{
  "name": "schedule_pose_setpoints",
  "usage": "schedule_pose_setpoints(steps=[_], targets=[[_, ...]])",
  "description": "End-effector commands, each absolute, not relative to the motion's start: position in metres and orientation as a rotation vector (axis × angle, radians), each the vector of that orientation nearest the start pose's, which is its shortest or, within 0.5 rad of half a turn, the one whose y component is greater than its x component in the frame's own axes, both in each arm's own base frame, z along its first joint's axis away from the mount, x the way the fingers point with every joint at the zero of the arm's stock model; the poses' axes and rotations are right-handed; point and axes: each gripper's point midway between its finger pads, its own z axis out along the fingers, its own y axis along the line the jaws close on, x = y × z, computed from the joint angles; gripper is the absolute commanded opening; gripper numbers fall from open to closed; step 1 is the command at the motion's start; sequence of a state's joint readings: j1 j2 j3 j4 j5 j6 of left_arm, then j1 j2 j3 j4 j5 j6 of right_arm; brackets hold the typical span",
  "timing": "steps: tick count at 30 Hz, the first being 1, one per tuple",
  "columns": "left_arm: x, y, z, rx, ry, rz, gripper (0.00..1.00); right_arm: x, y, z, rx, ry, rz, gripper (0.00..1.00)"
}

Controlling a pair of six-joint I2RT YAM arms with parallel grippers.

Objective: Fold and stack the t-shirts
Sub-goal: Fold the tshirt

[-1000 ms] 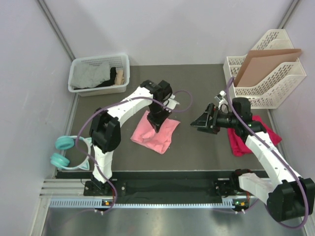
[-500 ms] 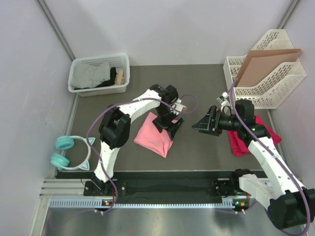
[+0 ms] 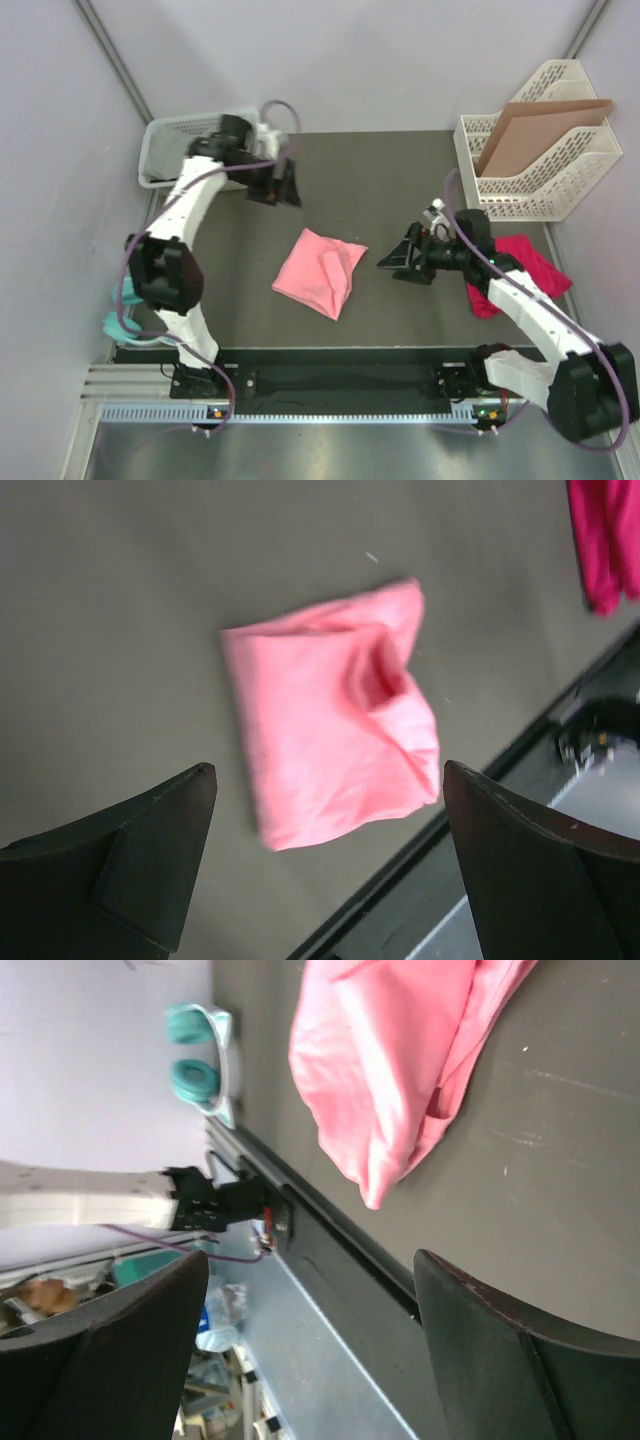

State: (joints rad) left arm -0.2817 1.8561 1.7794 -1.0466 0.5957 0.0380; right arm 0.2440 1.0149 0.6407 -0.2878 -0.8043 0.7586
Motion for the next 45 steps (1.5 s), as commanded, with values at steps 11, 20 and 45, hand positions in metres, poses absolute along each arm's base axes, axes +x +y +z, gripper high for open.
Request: schedule_pose_setpoints(steps=[11,20,45], targets=[[0.315,-0.161,0.167,0.518,2.549,-1.046,0.99,0.237,0.399,0.187,-0.389,2.446,1.446,0.83],[0.305,-0.138,0.176,0.479,2.447,-1.112,0.99,0.262,0.421,0.121,-0.54,2.668,1.028,0.84],[0.304,-0.078,0.183,0.306,2.374,-1.187,0.99,0.283,0.332,0.088,-0.4,2.737,0.749,0.85]])
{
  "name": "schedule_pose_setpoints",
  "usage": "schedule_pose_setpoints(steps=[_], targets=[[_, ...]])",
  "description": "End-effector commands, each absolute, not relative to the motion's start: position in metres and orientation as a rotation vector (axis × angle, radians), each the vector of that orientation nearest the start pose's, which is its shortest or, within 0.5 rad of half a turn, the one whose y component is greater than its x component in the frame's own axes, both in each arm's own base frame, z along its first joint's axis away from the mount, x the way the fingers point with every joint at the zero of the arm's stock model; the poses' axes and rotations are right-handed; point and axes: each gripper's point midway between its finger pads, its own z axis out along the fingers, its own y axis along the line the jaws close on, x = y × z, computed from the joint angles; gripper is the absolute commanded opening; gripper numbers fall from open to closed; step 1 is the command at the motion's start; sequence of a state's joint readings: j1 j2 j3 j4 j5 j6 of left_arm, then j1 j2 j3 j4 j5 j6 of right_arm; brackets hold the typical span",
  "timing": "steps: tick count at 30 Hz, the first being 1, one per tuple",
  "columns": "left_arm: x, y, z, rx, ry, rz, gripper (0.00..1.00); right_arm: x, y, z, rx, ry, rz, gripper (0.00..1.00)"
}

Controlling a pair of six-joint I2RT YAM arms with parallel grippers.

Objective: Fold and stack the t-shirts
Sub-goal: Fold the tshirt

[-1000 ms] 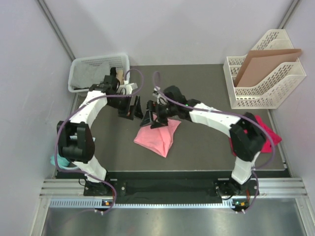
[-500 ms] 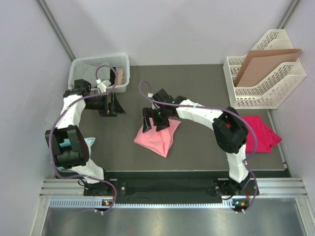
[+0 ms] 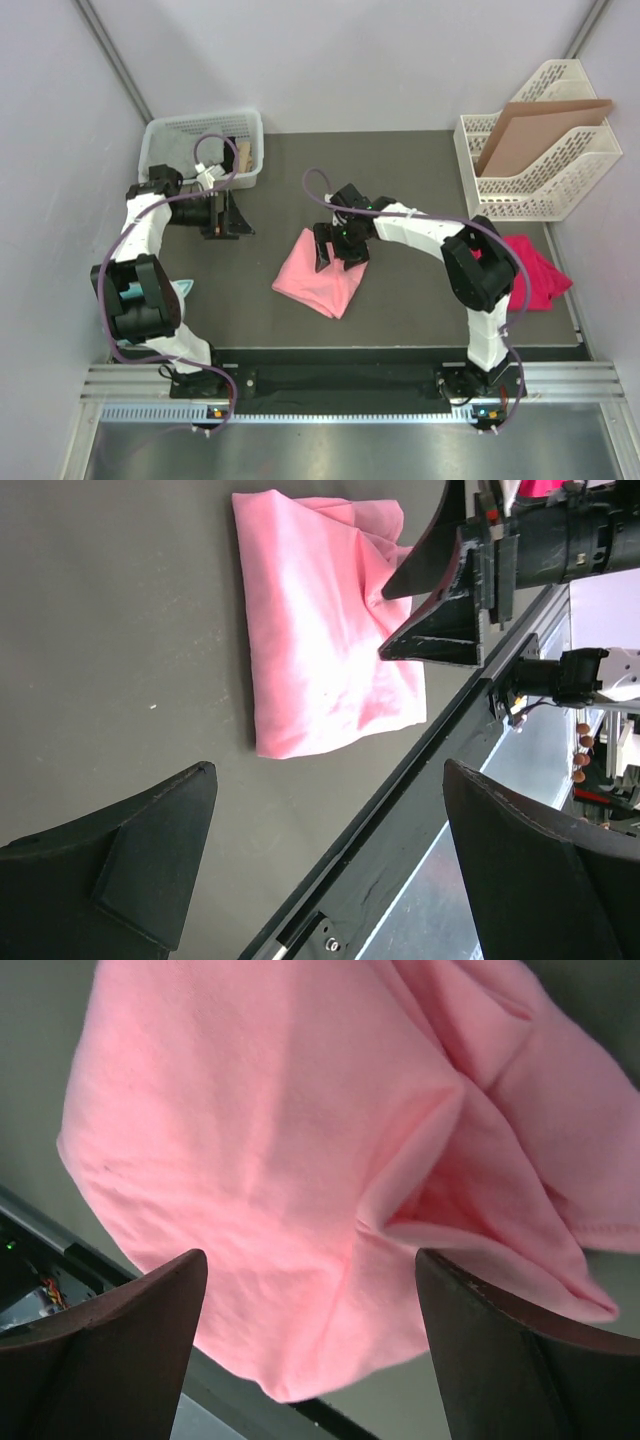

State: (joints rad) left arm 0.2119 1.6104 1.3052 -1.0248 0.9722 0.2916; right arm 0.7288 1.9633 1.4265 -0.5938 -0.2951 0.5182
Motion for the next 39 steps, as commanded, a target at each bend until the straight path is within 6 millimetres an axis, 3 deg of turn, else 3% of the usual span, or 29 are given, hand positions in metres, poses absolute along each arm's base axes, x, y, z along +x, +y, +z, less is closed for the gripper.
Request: schedule_pose_setpoints(steps=[1,7,12,16,19,20,26,28,32,39], targets=[[0.304,-0.078,0.183,0.306,2.375,-1.19,0.99,0.279,0.331,0.086,-0.398,2.742,0.754,0.85],[0.308,-0.088,0.187,0.358,2.376,-1.188,0.99,0.276,0.331,0.108,-0.363,2.688,0.85,0.86],[0.307,-0.121,0.186,0.492,2.415,-1.137,0.99,0.276,0.315,0.123,-0.242,2.659,0.848,0.87],[0.309,-0.147,0.193,0.543,2.369,-1.18,0.99,0.265,0.354,0.165,-0.302,2.513,1.137,0.89],[0.312,-0.162,0.197,0.502,2.321,-1.324,0.99,0.268,0.368,0.162,-0.308,2.511,1.202,0.9],[0.311,-0.17,0.195,0.507,2.328,-1.354,0.99,0.27,0.371,0.151,-0.302,2.536,1.198,0.9],[0.292,-0.202,0.154,0.465,2.448,-1.549,0.99,0.274,0.38,0.121,-0.247,2.537,1.254,0.9],[0.287,-0.207,0.142,0.463,2.48,-1.572,0.99,0.275,0.376,0.108,-0.248,2.556,1.232,0.9],[0.282,-0.21,0.138,0.467,2.491,-1.591,0.99,0.282,0.359,0.081,-0.255,2.605,1.144,0.9],[0.259,-0.214,0.121,0.525,2.573,-1.595,0.99,0.288,0.313,0.071,-0.31,2.638,0.923,0.91]])
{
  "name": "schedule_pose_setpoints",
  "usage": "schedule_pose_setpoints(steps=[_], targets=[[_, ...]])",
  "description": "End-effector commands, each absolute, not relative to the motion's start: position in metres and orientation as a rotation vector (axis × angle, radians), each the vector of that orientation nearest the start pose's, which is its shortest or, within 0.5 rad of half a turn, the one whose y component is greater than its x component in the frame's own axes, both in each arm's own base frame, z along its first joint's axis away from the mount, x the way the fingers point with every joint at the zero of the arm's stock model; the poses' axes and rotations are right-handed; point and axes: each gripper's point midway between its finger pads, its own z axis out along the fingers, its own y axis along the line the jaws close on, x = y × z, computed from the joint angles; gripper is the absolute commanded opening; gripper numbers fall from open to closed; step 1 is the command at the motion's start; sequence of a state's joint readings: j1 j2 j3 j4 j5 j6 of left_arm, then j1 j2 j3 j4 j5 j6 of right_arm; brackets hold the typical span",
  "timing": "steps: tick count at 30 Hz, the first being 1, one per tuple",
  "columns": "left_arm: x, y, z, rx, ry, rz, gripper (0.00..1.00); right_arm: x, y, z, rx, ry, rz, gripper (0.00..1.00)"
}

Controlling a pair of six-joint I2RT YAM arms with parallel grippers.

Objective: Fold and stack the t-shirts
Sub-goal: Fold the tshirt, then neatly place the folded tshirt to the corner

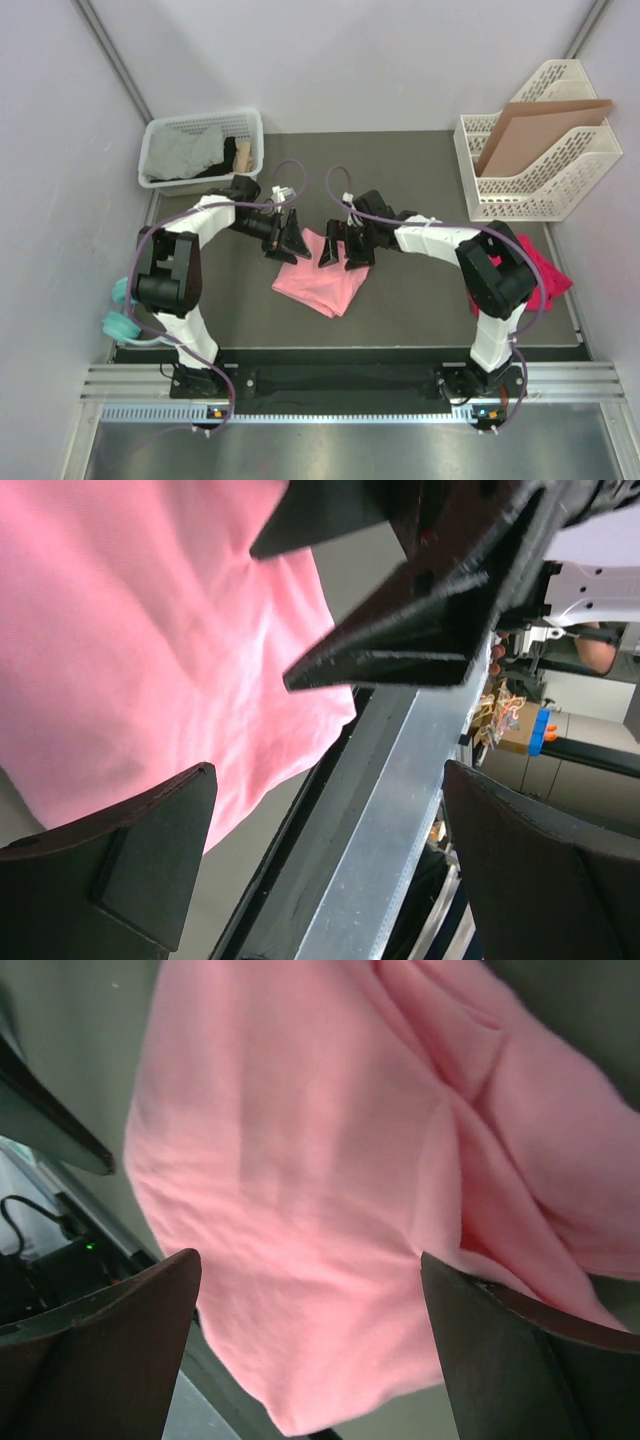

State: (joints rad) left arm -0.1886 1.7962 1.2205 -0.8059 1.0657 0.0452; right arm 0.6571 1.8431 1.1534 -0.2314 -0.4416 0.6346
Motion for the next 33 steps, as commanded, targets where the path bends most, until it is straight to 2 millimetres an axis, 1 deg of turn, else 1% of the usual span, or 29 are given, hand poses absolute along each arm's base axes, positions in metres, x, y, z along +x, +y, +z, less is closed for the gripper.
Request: schedule_pose_setpoints(steps=[1,2,4,7,9,11,12,13,14,15,16,17,18,19,21,22,23,24,25,26,28,29,33], targets=[[0.256,-0.214,0.117,0.531,2.586,-1.592,0.99,0.288,0.309,0.068,-0.304,2.643,0.91,0.91],[0.252,-0.214,0.114,0.544,2.595,-1.587,0.99,0.286,0.303,0.062,-0.298,2.657,0.898,0.91],[0.246,-0.213,0.109,0.555,2.623,-1.575,0.99,0.287,0.297,0.06,-0.287,2.652,0.905,0.91],[0.237,-0.21,0.098,0.584,2.657,-1.543,0.99,0.282,0.294,0.052,-0.284,2.669,0.913,0.92],[0.232,-0.209,0.091,0.602,2.678,-1.523,0.99,0.281,0.294,0.054,-0.29,2.666,0.923,0.91],[0.229,-0.206,0.083,0.62,2.702,-1.494,0.99,0.281,0.295,0.059,-0.289,2.655,0.936,0.91],[0.227,-0.205,0.08,0.627,2.715,-1.479,0.99,0.281,0.296,0.062,-0.288,2.649,0.954,0.91],[0.226,-0.204,0.076,0.64,2.725,-1.461,0.99,0.283,0.296,0.071,-0.288,2.627,0.971,0.92],[0.224,-0.199,0.067,0.654,2.755,-1.417,0.99,0.283,0.295,0.076,-0.275,2.622,0.977,0.92],[0.222,-0.197,0.063,0.658,2.77,-1.402,0.99,0.287,0.292,0.083,-0.254,2.608,0.976,0.92],[0.22,-0.195,0.06,0.669,2.782,-1.388,0.99,0.289,0.289,0.095,-0.243,2.581,0.983,0.93],[0.216,-0.191,0.054,0.684,2.801,-1.355,0.99,0.288,0.283,0.099,-0.205,2.588,0.979,0.93],[0.216,-0.189,0.051,0.664,2.819,-1.333,0.99,0.292,0.275,0.104,-0.165,2.576,0.975,0.94],[0.216,-0.19,0.052,0.663,2.814,-1.35,0.99,0.291,0.271,0.119,-0.149,2.534,0.997,0.94],[0.217,-0.19,0.054,0.68,2.794,-1.349,0.99,0.285,0.261,0.12,-0.076,2.518,1.019,0.95],[0.217,-0.191,0.055,0.675,2.79,-1.344,0.99,0.281,0.258,0.131,-0.062,2.479,1.044,0.95],[0.218,-0.191,0.057,0.681,2.78,-1.342,0.99,0.274,0.255,0.124,-0.014,2.486,1.064,0.95],[0.218,-0.192,0.058,0.681,2.774,-1.348,0.99,0.27,0.256,0.126,-0.003,2.475,1.094,0.95],[0.218,-0.192,0.06,0.678,2.772,-1.357,0.99,0.265,0.256,0.132,0.01,2.449,1.123,0.95],[0.218,-0.193,0.062,0.674,2.766,-1.37,0.99,0.257,0.256,0.122,0.055,2.451,1.152,0.95],[0.217,-0.194,0.065,0.67,2.764,-1.385,0.99,0.25,0.255,0.117,0.088,2.444,1.175,0.95],[0.218,-0.194,0.066,0.669,2.759,-1.383,0.99,0.243,0.253,0.105,0.12,2.465,1.184,0.95],[0.217,-0.194,0.067,0.679,2.748,-1.374,0.99,0.237,0.257,0.086,0.166,2.488,1.218,0.95]])
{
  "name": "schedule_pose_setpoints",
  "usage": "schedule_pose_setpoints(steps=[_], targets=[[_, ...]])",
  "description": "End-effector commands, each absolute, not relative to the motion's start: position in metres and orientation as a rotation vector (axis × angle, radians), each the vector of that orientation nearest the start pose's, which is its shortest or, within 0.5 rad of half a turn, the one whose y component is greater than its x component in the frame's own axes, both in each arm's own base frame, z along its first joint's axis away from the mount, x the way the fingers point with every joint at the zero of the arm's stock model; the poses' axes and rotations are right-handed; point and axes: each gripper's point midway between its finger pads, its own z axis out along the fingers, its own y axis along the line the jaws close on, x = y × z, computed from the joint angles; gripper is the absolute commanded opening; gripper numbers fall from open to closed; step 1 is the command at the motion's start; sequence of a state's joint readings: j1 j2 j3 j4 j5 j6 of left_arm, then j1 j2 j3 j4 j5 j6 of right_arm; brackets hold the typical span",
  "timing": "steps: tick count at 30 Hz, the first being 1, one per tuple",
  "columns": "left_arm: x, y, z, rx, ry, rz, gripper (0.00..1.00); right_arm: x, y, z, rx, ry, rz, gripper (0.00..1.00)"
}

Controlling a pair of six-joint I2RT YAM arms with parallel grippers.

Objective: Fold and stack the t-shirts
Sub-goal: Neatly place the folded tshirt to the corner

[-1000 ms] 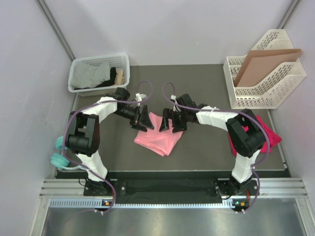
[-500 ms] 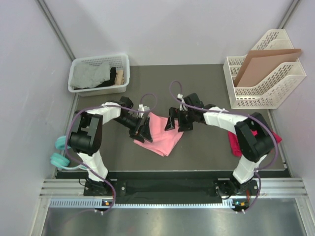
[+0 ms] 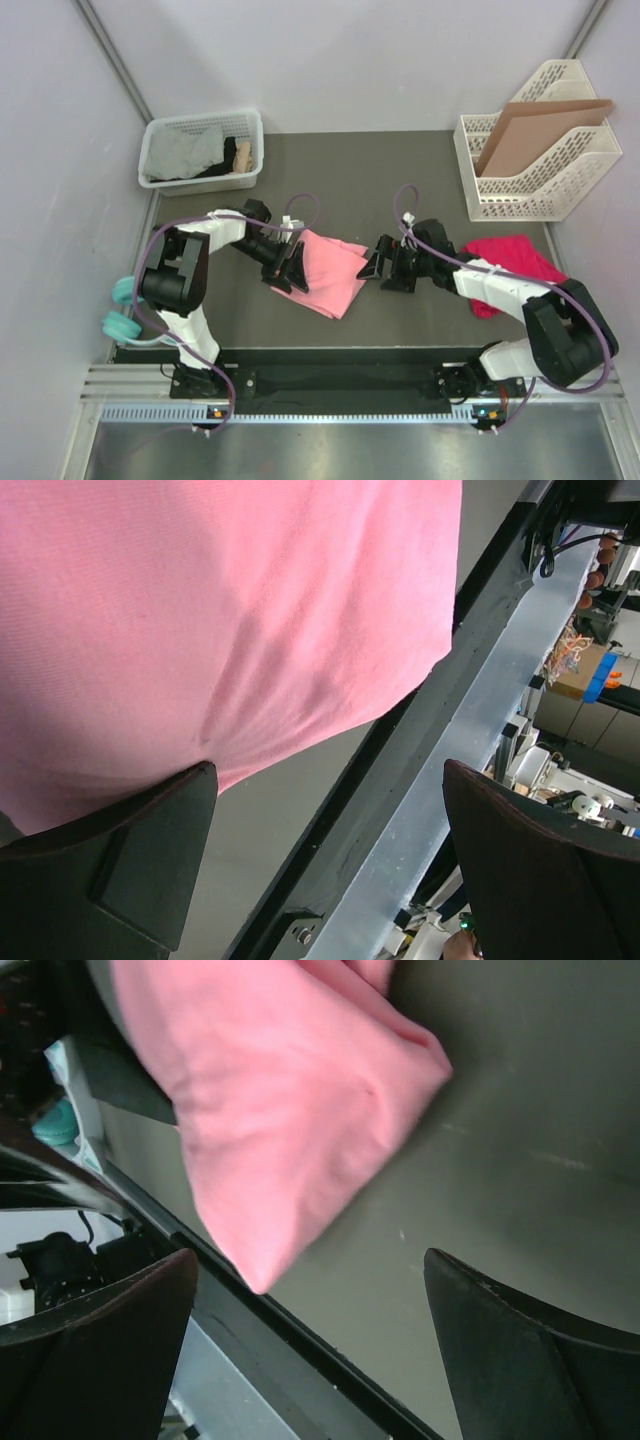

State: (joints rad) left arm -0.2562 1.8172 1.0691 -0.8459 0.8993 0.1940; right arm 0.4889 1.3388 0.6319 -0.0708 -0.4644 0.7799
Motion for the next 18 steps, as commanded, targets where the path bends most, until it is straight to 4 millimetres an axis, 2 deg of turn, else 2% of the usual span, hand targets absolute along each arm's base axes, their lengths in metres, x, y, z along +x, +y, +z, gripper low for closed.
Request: schedule_pose_setpoints(steps=[1,6,7,8,14,15,17,18], targets=[[0.218,-0.194,0.067,0.681,2.746,-1.365,0.99,0.235,0.258,0.079,0.178,2.507,1.217,0.95],[0.216,-0.193,0.066,0.685,2.745,-1.362,0.99,0.236,0.272,0.065,0.227,2.517,1.259,0.95],[0.217,-0.194,0.066,0.685,2.74,-1.365,0.99,0.233,0.274,0.054,0.274,2.545,1.269,0.94],[0.217,-0.194,0.066,0.684,2.739,-1.37,0.99,0.234,0.283,0.056,0.25,2.52,1.301,0.94],[0.218,-0.193,0.067,0.692,2.74,-1.366,0.99,0.228,0.318,0.027,0.227,2.607,1.314,0.94],[0.217,-0.194,0.067,0.691,2.739,-1.368,0.99,0.226,0.321,0.018,0.244,2.628,1.31,0.93],[0.217,-0.194,0.067,0.689,2.741,-1.377,0.99,0.224,0.331,0.017,0.237,2.628,1.337,0.93],[0.217,-0.195,0.068,0.691,2.736,-1.38,0.99,0.224,0.332,0.009,0.251,2.645,1.319,0.93]])
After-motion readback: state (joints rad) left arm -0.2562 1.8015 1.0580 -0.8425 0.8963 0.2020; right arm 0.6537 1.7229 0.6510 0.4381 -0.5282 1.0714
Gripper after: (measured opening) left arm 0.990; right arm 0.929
